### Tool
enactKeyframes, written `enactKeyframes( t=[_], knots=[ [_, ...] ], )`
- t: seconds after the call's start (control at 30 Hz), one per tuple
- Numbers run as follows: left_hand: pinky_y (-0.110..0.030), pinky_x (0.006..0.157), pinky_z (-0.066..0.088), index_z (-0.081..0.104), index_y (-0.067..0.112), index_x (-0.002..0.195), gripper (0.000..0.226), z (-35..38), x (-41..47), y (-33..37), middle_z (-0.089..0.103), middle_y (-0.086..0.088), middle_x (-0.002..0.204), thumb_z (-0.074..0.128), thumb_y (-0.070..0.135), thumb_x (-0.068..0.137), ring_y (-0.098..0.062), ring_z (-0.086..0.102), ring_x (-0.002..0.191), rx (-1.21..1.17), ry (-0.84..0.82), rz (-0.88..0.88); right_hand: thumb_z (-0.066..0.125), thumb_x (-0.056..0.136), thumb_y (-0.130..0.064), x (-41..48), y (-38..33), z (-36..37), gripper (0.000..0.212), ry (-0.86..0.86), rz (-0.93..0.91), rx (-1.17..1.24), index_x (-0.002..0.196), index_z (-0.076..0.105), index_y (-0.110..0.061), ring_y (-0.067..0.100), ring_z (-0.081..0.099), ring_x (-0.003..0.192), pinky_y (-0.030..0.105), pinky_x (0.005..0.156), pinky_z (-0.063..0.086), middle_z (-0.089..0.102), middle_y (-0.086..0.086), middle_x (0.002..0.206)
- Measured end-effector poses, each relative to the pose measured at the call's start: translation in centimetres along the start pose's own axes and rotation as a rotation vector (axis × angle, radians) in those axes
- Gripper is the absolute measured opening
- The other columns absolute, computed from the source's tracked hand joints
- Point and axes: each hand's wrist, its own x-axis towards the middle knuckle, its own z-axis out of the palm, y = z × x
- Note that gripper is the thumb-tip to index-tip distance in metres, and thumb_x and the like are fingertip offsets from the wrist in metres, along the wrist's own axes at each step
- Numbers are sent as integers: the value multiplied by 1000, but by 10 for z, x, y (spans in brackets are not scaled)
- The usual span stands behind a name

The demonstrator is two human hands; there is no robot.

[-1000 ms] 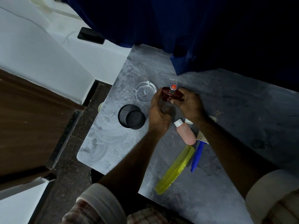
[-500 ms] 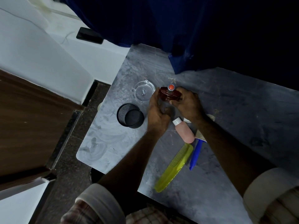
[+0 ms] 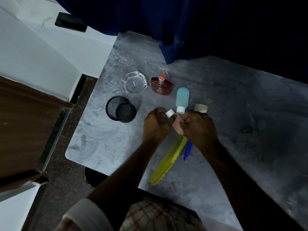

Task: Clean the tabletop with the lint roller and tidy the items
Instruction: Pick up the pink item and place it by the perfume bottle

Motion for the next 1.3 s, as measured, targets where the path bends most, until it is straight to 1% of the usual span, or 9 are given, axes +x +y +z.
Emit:
enactKeyframes(
  t=[0.1, 0.27, 0.37, 0.47, 0.53, 0.97, 1.13, 1.2, 1.3],
  knots=[
    [-46, 86, 64, 75, 18, 97, 38, 8, 14, 2, 80, -1, 92, 80, 52, 82, -25, 78, 91, 40, 53, -6, 63, 94, -35, -13, -2, 2, 22, 60, -5, 39, 105, 69, -17, 32, 70, 101, 36, 83, 53, 76, 8, 105],
    [-51, 72, 68, 79, 20, 85, 19, 9, 21, -13, 79, 3, 76, 82, 38, 88, -21, 79, 71, -13, 56, -69, 64, 92, -29, -60, -5, 8, 12, 62, -20, 236, 88, 70, -19, 28, 74, 86, 34, 77, 55, 78, 3, 89],
    [-56, 78, 66, 75, 20, 94, 21, 8, 15, -12, 81, -5, 91, 86, 37, 87, -29, 80, 84, -42, 43, -26, 67, 89, -24, -82, -6, 18, 9, 93, 10, 344, 82, 70, -19, 25, 74, 78, 33, 72, 58, 77, 0, 80],
    [-46, 96, 61, 68, 19, 121, 47, 12, 14, -2, 72, -6, 123, 87, 42, 84, -26, 71, 112, 129, 56, 48, 68, 91, -23, -88, -5, 29, 9, 48, 26, 345, 84, 69, -18, 22, 74, 77, 38, 72, 59, 77, -2, 82],
    [-42, 96, 58, 65, 21, 126, 51, 15, 16, 4, 65, -5, 129, 85, 44, 86, -23, 67, 115, 243, 48, 83, 68, 90, -22, -86, -6, 33, 7, 82, 29, 349, 83, 69, -19, 21, 73, 75, 35, 70, 58, 76, -3, 80],
    [-45, 92, 62, 71, 18, 102, 27, 18, 16, -6, 75, -5, 108, 85, 36, 87, -23, 72, 101, 198, 4, 110, 70, 90, -19, -89, 4, 47, 9, 68, 105, 458, 81, 72, -19, 18, 72, 70, 38, 71, 60, 76, -2, 76],
    [-52, 84, 67, 70, 12, 109, 23, 10, 5, -17, 77, -4, 109, 82, 23, 92, -24, 76, 102, 20, -32, 72, 68, 93, -16, -94, 5, 59, 18, -53, 318, 814, 76, 71, -20, 22, 64, 49, 42, 53, 55, 74, 10, 69],
    [-46, 73, 67, 70, 14, 105, 18, 3, -5, -23, 76, 5, 100, 81, 19, 91, -18, 76, 94, -69, -12, 103, 67, 96, -20, -92, 2, 59, 19, -61, 434, 1050, 78, 73, -17, 21, 59, 42, 37, 45, 48, 74, 19, 72],
    [-17, 68, 57, 68, 23, 105, 19, -10, -29, -30, 74, 14, 97, 80, 22, 90, -3, 73, 88, -127, 52, 291, 63, 93, -49, -82, -7, 49, 40, -118, 565, 1315, 90, 77, -12, 20, 62, 44, 27, 42, 47, 76, 22, 80]
  ],
)
